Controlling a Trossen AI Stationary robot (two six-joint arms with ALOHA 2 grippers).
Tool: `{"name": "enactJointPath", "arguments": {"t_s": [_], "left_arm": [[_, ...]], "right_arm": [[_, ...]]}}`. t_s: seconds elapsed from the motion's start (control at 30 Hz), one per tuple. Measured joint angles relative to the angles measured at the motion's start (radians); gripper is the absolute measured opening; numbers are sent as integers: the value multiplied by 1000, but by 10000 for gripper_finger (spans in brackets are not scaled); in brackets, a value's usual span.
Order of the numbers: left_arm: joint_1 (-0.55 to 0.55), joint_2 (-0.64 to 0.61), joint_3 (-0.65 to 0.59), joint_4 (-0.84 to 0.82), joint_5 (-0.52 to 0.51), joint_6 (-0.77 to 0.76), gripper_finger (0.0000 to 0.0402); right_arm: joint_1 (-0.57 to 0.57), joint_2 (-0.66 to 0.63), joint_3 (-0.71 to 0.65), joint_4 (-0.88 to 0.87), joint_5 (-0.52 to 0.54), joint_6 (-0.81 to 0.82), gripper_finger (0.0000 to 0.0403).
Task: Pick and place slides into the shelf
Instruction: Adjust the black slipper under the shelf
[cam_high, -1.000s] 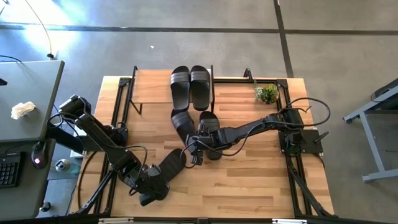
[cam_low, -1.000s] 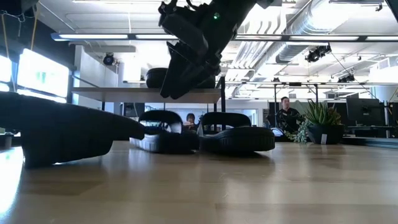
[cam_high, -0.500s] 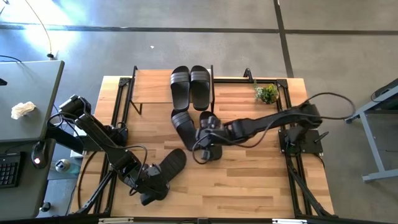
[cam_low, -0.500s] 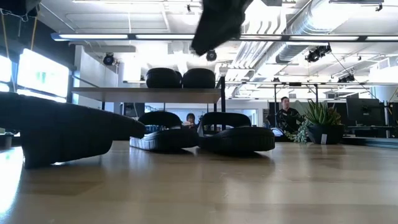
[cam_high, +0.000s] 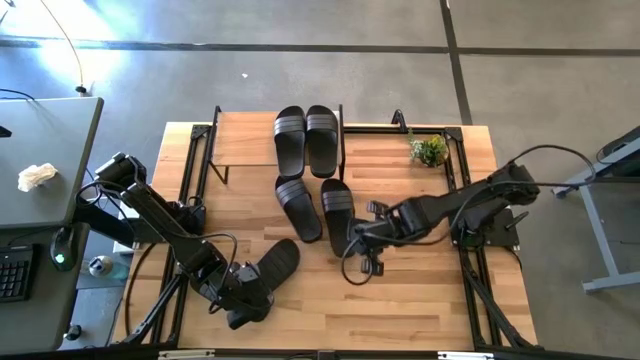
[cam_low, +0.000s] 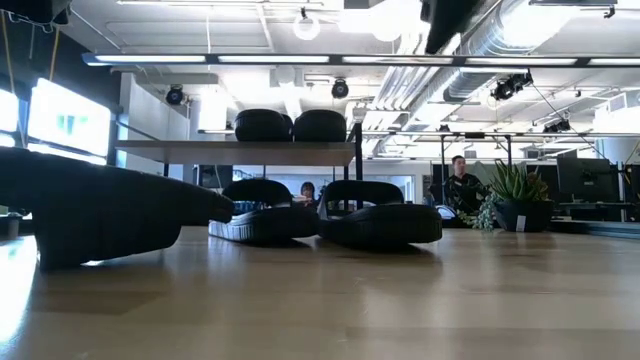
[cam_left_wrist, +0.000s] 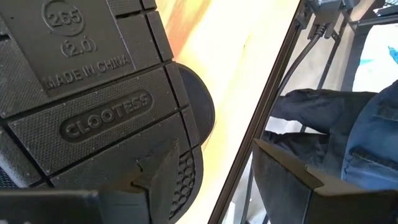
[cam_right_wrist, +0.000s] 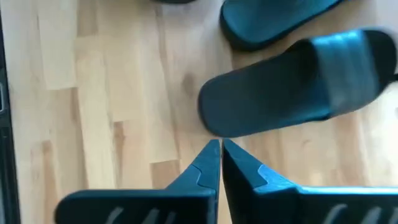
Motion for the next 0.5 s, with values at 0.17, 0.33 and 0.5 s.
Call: {"name": "enactJointPath", "arguments": {"t_s": [0.17,0.33,0.5], "left_arm": [[0,0,0,12,-6,1,188],[0,0,0,49,-21,27,188],[0,0,0,50,-21,40,188]], "right_arm": [[56,-104,-258,297,-48,130,2],[111,-226,-568,584,-35,342,0],[143,-220,-717,710,23,454,0]]}}
